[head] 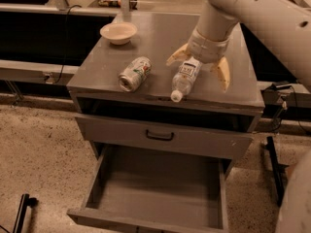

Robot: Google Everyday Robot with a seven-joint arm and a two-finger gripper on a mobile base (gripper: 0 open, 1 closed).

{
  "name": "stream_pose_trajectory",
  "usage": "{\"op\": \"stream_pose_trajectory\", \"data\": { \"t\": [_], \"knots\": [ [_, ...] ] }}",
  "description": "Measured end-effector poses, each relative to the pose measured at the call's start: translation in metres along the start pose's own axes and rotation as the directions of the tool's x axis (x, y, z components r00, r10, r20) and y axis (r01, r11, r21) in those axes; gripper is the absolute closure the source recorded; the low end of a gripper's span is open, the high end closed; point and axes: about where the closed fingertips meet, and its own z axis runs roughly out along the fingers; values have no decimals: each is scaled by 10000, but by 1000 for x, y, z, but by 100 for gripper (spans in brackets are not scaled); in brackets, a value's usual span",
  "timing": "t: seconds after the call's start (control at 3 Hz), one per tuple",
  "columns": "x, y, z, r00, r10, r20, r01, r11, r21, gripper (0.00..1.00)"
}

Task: Place blue plastic bottle into middle drawer

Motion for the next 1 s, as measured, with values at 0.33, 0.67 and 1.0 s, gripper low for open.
{"op": "stream_pose_trajectory", "data": {
  "t": [0.33,0.67,1.0],
  "knots": [
    [7,-7,23,9991,-409,134,412,9989,-219,19],
    [4,-17,35,9963,-842,197,847,9960,-280,41],
    [-10,-31,35,9957,-856,357,863,9961,-189,66]
  ]
}}
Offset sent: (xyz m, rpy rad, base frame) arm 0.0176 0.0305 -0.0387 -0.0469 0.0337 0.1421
